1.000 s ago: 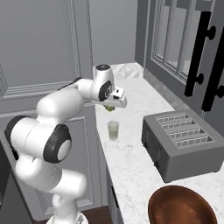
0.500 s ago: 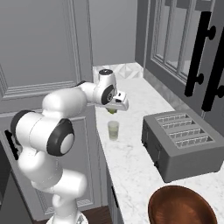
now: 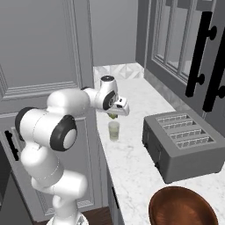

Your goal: Grab a lemon wedge from the fridge and one ice cube from the ice bowl, and put them in the glass of lemonade.

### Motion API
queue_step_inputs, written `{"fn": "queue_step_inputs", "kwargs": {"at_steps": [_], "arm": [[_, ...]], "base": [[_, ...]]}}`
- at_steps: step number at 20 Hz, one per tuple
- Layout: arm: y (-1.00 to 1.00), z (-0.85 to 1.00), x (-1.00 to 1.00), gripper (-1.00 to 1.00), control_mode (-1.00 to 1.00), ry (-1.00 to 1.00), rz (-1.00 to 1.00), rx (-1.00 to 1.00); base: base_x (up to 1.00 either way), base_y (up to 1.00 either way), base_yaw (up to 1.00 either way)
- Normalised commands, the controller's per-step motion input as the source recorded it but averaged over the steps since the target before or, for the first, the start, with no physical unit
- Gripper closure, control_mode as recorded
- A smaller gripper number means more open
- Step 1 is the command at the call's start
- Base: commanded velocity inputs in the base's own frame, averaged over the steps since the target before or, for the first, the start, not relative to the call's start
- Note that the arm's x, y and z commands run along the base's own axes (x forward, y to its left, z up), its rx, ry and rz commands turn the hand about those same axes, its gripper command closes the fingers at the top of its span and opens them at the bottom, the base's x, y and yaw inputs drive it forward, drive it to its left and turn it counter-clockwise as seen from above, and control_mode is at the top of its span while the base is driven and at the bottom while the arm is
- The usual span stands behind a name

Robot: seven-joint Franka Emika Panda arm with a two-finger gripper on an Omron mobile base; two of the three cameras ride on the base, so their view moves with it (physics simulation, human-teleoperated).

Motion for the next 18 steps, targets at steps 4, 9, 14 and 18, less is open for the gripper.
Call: {"fn": "queue_step_inputs", "kwargs": {"at_steps": [4,9,14,18], "arm": [[0.00,-0.03,0.00,1.00,-1.00,0.00,0.00,0.00],[0.00,0.00,0.00,-1.00,-1.00,0.00,0.00,0.00],[0.00,0.00,0.00,-1.00,-1.00,0.00,0.00,0.00],[-0.02,0.01,-0.04,-1.00,-1.00,0.00,0.00,0.00]], "base": [[0.00,0.00,0.00],[0.00,0.00,0.00],[0.00,0.00,0.00],[0.00,0.00,0.00]]}}
